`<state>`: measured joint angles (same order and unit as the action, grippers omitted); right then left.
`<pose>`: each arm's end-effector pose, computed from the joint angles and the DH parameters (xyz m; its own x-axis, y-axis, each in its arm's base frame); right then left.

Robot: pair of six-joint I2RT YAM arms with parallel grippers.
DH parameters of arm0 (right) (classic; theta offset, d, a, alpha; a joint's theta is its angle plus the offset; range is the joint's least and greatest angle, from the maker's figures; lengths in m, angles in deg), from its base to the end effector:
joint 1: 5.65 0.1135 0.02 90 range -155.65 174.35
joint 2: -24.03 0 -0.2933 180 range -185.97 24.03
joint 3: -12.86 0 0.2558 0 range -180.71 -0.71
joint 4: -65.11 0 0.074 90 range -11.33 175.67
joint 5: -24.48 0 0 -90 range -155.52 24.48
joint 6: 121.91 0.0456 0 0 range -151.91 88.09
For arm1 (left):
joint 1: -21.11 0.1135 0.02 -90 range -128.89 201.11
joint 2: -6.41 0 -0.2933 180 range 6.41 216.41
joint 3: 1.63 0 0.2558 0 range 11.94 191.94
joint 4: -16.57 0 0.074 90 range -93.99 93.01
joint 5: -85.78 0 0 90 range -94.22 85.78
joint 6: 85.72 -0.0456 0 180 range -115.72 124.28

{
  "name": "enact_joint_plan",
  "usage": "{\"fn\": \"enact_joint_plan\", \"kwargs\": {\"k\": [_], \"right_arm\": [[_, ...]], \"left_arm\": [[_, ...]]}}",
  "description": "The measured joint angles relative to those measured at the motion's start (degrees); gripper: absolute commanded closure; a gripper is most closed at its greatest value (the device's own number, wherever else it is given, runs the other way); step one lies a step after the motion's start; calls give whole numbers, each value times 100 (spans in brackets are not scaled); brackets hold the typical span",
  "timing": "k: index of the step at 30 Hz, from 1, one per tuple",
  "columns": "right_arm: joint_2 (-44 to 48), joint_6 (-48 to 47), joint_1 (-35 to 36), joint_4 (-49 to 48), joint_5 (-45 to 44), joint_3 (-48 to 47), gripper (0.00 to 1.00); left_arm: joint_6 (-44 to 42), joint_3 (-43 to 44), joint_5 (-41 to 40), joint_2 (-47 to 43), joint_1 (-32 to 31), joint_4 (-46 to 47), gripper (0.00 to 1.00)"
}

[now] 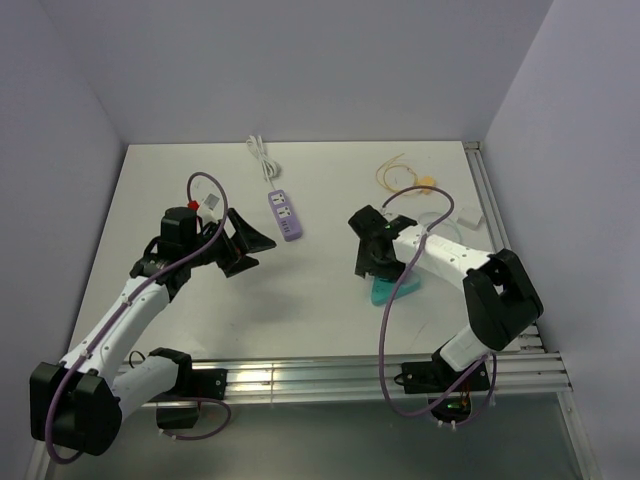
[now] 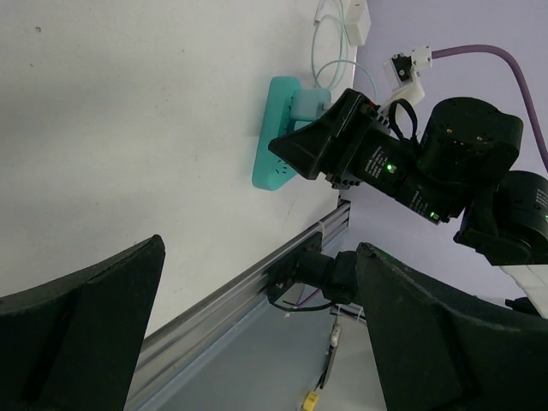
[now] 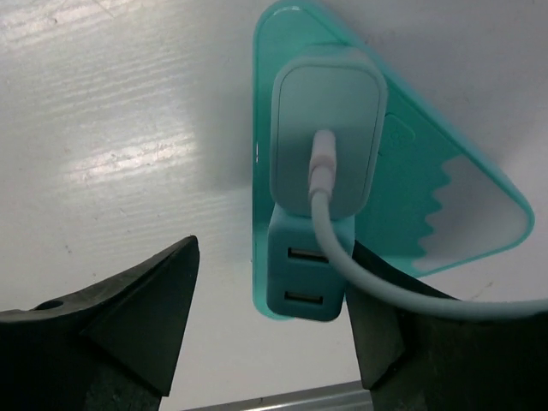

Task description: Insert the plug

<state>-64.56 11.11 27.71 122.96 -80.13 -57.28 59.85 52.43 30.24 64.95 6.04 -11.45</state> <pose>0.2430 0.1462 0.2110 -0.9223 0.1832 -0.3404 0.2011 0.9794 -0.0176 0.2019 -0.0811 0.2837 -0.8502 -0.4754 -0.2261 -0.0462 0.4952 -0.8675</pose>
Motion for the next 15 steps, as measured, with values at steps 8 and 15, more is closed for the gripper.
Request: {"fn": "enact_joint_plan", "kwargs": {"k": [8, 15], "right_arm": [[212, 219, 428, 525, -90, -422, 25], [739, 444, 933, 861, -254, -846, 24]], "left_arm": [[-7, 0, -11, -70, 0, -33, 2], [-90, -20, -59, -299, 0, -199, 2]]}}
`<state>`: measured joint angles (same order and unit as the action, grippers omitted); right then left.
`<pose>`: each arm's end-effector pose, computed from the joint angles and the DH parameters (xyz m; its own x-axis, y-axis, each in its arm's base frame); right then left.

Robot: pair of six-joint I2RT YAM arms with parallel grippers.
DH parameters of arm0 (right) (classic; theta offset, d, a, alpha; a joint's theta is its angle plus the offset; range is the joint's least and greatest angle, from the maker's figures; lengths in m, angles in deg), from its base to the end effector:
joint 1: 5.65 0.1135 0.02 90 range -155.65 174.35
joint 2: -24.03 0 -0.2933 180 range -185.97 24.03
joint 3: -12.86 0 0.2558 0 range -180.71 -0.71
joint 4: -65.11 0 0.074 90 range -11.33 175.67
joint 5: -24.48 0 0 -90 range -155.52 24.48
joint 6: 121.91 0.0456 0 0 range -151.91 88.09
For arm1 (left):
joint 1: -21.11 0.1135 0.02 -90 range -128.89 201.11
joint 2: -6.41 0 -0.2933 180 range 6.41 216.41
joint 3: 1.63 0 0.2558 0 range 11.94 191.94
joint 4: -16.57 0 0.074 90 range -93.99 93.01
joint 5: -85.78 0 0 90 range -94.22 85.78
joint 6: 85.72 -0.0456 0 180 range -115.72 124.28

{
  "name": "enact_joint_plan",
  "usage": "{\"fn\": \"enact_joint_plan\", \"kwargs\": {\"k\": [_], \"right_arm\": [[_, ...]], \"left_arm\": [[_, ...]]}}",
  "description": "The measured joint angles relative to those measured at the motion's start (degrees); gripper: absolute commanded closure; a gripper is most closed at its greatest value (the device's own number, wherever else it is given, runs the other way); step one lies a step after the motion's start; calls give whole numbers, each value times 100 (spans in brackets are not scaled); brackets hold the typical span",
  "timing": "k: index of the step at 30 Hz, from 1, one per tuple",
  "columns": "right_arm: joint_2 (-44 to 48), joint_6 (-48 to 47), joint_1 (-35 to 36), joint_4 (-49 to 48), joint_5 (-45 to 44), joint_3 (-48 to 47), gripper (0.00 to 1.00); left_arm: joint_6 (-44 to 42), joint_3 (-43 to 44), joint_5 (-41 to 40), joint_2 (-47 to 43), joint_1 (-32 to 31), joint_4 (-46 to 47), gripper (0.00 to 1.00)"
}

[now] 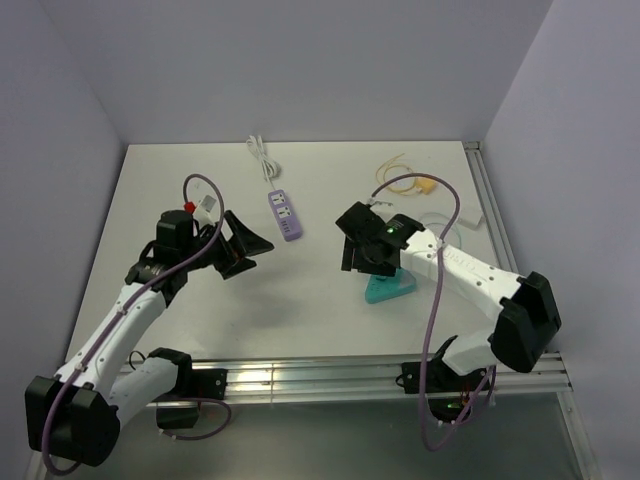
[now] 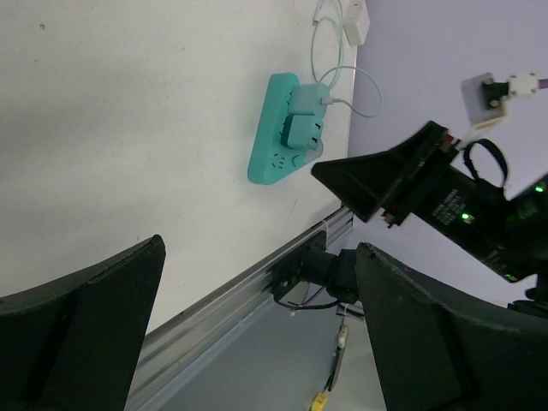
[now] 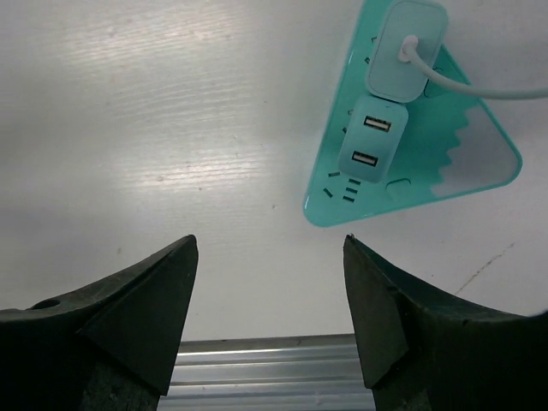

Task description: Insert the plug

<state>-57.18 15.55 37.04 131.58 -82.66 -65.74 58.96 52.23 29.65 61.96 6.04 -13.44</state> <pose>0.2096 0.1750 0.2819 -0.8846 0.1419 -0.4442 0.1201 0.9898 0.0770 0.1913 -0.0778 0.2890 -0.8431 -0.4746 -0.2529 -0.0245 0.5037 -0.8635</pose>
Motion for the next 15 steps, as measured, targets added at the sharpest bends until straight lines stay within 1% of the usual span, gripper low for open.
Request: {"fn": "enact_joint_plan", "kwargs": {"k": [1, 4, 9, 12, 15], "right_arm": [[131, 26, 52, 42, -7, -28, 23], [490, 76, 90, 129, -103, -81, 18], [855, 63, 70, 302, -457, -365, 16], [970, -94, -146, 319, -560, -715, 15], [1043, -330, -629, 210, -573, -962, 13]], "left_arm": [[-13, -11, -20, -50, 0, -42, 2], [-66, -76, -37, -275, 0, -144, 2], [-107, -240, -4, -625, 0, -219, 1], [-151, -302, -4, -761, 0, -337, 1], [-201, -339, -11, -914, 0, -529, 1]]}}
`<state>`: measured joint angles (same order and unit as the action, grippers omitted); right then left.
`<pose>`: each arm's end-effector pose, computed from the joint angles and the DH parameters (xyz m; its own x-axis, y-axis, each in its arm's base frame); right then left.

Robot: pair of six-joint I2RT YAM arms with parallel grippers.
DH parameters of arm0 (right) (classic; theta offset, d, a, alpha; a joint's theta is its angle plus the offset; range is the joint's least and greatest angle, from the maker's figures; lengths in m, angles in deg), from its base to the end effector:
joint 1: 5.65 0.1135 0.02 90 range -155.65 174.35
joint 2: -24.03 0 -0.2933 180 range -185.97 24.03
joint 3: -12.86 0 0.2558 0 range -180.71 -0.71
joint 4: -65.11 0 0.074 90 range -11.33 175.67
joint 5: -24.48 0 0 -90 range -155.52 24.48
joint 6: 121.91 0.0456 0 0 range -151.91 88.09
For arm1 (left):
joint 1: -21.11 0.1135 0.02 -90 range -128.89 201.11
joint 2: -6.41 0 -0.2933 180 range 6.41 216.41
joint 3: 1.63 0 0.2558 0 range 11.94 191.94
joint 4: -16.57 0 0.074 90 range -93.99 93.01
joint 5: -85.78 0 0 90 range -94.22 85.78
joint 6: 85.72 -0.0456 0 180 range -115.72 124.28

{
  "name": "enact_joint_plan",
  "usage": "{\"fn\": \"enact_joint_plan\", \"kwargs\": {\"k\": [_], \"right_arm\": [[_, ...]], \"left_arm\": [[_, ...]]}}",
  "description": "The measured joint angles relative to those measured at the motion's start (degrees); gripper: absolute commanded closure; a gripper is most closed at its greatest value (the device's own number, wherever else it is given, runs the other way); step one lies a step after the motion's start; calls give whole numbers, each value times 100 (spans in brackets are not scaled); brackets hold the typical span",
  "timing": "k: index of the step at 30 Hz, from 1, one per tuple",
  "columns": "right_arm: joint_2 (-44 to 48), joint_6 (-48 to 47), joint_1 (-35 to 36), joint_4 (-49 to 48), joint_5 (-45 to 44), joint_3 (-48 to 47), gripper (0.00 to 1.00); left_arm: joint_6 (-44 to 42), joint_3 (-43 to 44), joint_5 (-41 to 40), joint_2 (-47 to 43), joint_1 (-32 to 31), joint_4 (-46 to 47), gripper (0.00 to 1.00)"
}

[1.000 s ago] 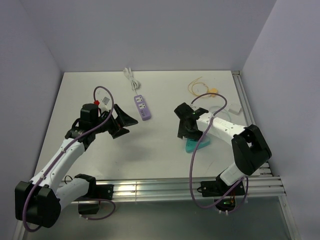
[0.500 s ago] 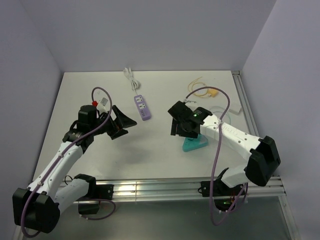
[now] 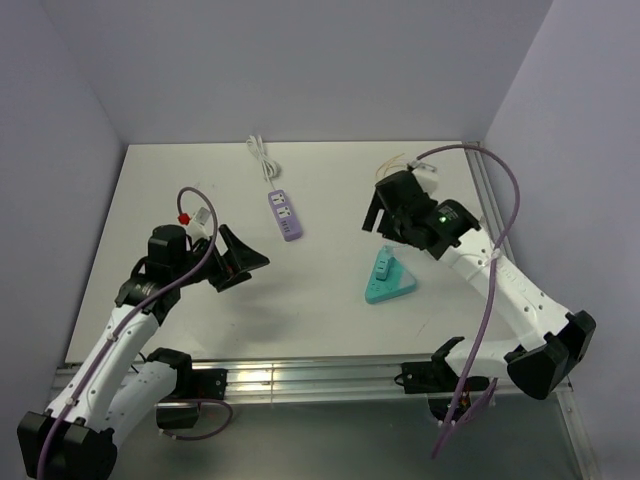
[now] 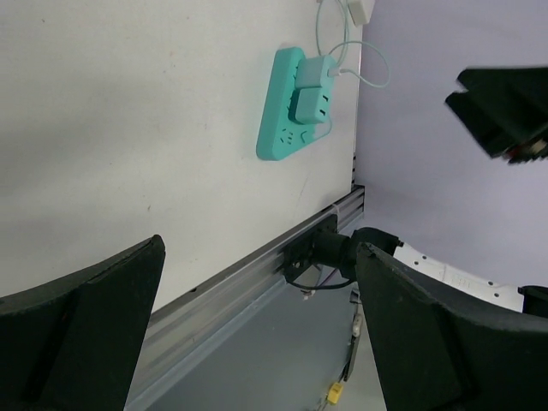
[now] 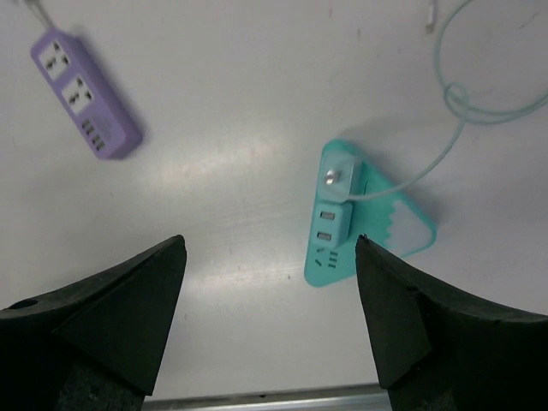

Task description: Insert the plug

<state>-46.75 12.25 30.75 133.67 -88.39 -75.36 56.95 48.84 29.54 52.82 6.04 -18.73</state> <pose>0.2039 0.1283 0.3768 -0.6936 0.2861 -0.6611 0.1851 0.9577 0.2202 0.1562 -0.0683 0.2860 -0.8404 -0.4583 -0.2893 0.0111 0.5191 -0.8546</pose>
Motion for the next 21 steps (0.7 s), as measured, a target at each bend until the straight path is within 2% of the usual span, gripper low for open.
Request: {"fn": "enact_joint_plan", "kwargs": {"k": [2, 5, 11, 17, 21], "right_arm": [[13, -177, -420, -105, 2, -129, 10], [-72, -365, -960, -181, -94, -396, 0], [-640, -581, -1967, -452, -212, -1191, 0], [-1508, -824, -3272, -813, 162, -1322, 0], [-2330, -929, -3803, -874, 487, -1495, 1]], "left_arm": [[-52, -4, -2, -129, 0, -127, 1], [-138, -2, -15, -297, 0, -317, 1], [-251, 39, -20, -439, 0, -662, 1], [-264, 39, -9, -654, 0, -807, 1], [-264, 39, 9, -693, 0, -811, 1]]}}
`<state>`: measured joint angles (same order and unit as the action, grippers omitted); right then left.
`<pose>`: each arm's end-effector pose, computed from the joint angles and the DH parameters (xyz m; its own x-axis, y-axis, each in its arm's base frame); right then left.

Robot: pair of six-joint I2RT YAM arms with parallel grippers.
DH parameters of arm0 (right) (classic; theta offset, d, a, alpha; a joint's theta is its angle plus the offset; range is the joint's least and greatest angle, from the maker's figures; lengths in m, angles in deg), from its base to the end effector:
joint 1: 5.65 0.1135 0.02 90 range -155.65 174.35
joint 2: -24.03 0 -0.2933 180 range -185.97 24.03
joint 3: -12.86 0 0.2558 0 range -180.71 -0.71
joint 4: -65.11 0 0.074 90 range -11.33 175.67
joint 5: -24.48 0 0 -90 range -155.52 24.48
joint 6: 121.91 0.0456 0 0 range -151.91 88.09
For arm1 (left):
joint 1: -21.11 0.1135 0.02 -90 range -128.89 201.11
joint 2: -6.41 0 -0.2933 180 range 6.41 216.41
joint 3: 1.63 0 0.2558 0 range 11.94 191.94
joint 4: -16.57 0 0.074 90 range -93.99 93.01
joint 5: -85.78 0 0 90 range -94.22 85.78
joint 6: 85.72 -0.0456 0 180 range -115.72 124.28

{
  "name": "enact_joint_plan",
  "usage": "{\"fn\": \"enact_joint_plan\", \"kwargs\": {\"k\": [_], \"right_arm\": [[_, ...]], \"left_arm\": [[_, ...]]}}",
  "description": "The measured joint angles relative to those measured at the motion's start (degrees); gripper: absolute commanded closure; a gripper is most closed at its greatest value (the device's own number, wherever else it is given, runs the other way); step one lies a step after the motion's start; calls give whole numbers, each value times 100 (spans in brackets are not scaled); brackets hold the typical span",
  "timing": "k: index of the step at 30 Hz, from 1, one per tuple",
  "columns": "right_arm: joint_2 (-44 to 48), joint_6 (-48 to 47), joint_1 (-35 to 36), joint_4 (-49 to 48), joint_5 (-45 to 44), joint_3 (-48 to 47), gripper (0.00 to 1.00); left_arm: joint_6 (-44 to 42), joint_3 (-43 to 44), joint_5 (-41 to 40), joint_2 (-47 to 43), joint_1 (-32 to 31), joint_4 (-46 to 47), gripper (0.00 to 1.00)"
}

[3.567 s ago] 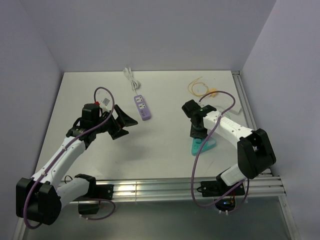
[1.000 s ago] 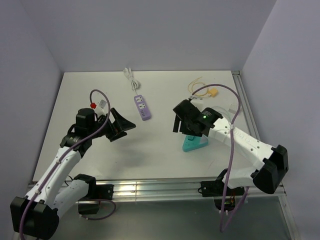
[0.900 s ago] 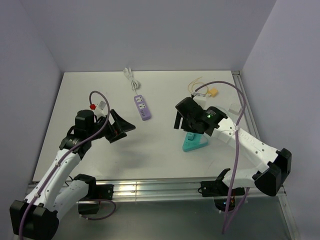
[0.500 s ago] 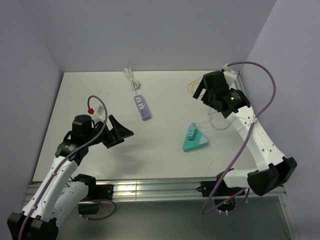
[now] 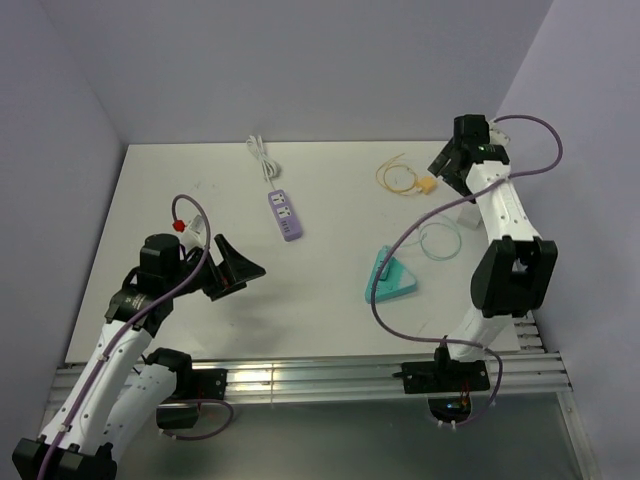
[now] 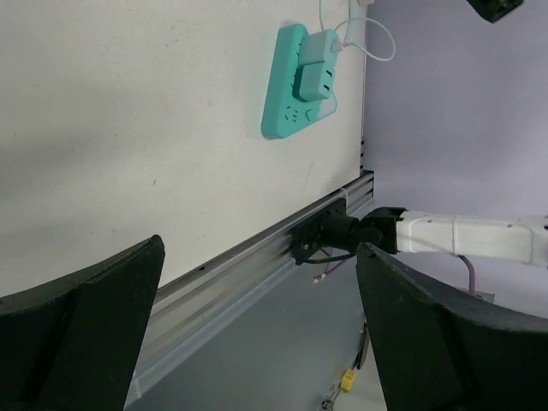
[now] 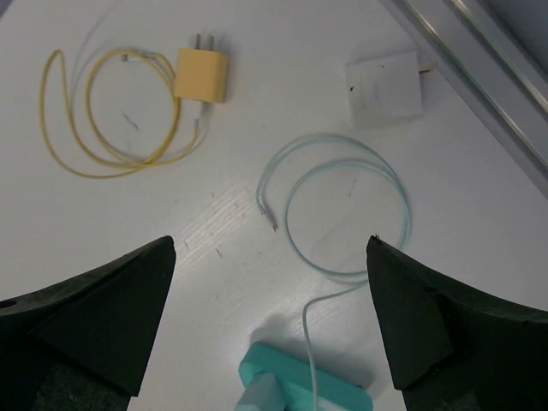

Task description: Insert the plug

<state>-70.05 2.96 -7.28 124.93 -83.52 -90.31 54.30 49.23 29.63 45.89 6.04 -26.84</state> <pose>0.3672 -0.0245 0.3556 -0.5077 0.5584 -0.6561 0.6250 0.7628 0.1656 0.1278 -0.0607 0.2911 -0.8439 -0.4318 -0.3183 0.0393 0.5420 -0.8394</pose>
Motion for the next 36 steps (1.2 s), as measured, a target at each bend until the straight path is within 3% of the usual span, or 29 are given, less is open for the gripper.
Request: {"fn": "enact_joint_plan", "kwargs": {"k": [14, 18, 24, 30, 36], "right_arm": [[-2870, 170, -151, -203, 684, -2243, 4], [-3206, 308, -160, -149, 505, -2625, 3], [-2922, 308, -450, -232, 374, -1869, 4], [-2507, 76, -1040, -428, 2, -527, 3], [-1851, -240, -1088, -732, -157, 501, 2]], "left_arm": [[-264, 2, 186, 184, 0, 94, 0], [-350, 4, 186, 396, -2, 146, 1], [-389, 4, 188, 660, -28, 319, 1], [-367, -7, 225, 859, -94, 586, 1], [-323, -22, 256, 1062, -192, 800, 1]]}}
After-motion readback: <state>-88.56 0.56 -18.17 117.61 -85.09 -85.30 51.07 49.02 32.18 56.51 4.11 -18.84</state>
